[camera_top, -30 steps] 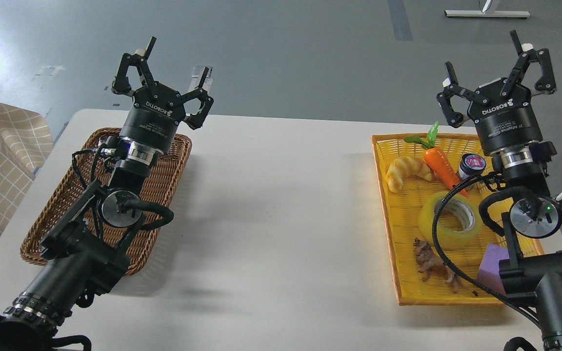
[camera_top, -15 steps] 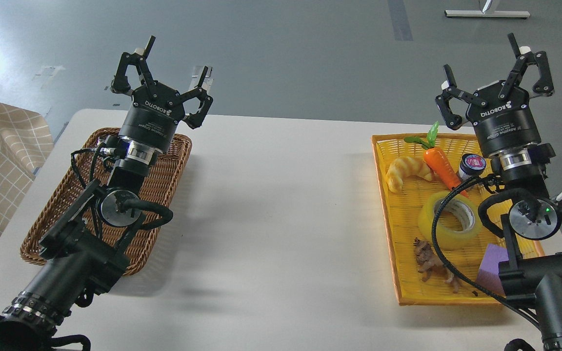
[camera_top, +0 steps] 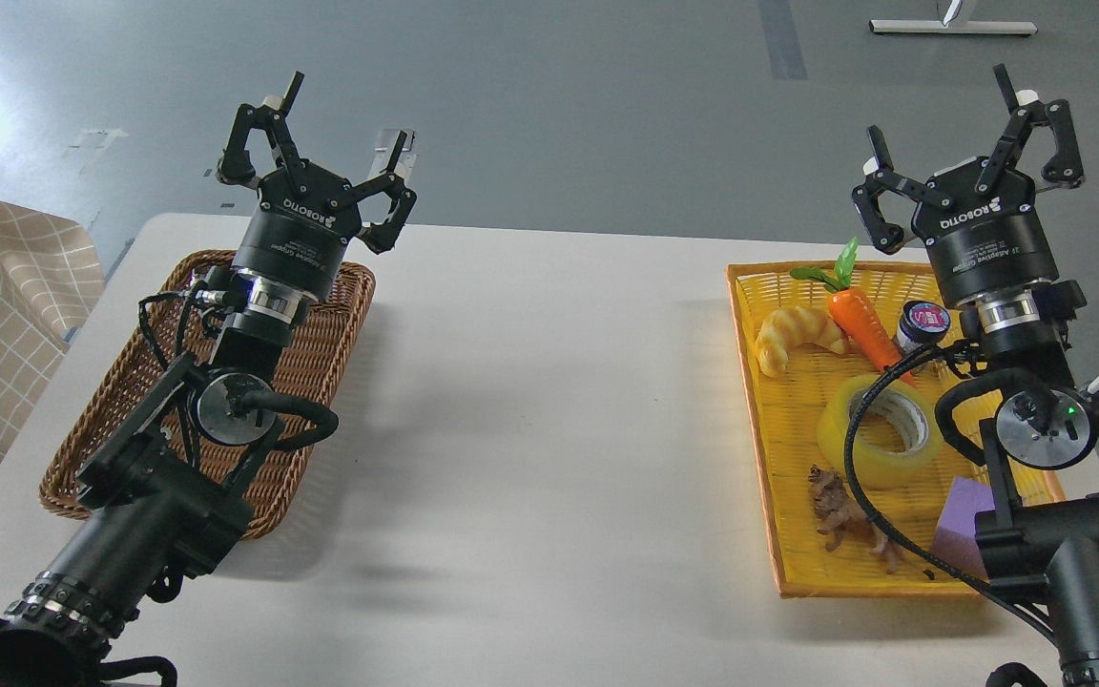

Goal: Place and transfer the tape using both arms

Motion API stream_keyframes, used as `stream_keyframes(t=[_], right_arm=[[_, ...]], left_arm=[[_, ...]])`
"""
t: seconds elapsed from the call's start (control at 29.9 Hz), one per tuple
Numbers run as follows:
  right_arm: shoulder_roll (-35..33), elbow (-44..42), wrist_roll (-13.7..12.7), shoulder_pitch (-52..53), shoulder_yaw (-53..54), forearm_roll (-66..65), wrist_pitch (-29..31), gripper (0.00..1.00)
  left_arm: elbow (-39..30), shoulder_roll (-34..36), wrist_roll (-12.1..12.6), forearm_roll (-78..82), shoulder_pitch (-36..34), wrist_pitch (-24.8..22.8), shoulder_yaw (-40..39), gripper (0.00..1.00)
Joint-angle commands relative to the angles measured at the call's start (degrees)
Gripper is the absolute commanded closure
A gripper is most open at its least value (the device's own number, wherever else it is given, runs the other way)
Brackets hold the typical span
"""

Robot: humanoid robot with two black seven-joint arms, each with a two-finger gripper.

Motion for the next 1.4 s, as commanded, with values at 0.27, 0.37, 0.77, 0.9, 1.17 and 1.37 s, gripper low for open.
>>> stream_keyframes(t=[0.27, 0.37, 0.77, 0.9, 1.17, 1.37], right_arm=[[0.0, -0.1, 0.0, -0.1, 0.0, 0.0, 0.0, 0.00], [0.0, -0.1, 0.0, -0.1, 0.0, 0.0, 0.0, 0.00], [0.0, 0.0, 0.0, 0.1, -0.3, 0.0, 0.0, 0.00], [0.0, 0.1, 0.0, 0.2, -0.4, -0.2, 0.0, 0.00], [-6.5, 0.3, 0.1, 0.2, -3.5, -0.3, 0.0, 0.00], [-17.6, 0.5, 0.0, 0.2, -7.6, -1.1, 0.0, 0.00]], left_arm=[[0.0, -0.1, 0.0, 0.0, -0.1, 0.0, -0.1, 0.02], [0.0, -0.1, 0.0, 0.0, -0.1, 0.0, -0.1, 0.02], [-0.1, -0.1, 0.0, 0.0, -0.1, 0.0, -0.1, 0.02], [-0.2, -0.2, 0.0, 0.0, -0.2, 0.0, -0.1, 0.02], [-0.3, -0.2, 0.0, 0.0, -0.3, 0.0, -0.1, 0.02], [-0.4, -0.2, 0.0, 0.0, -0.2, 0.0, -0.2, 0.02]])
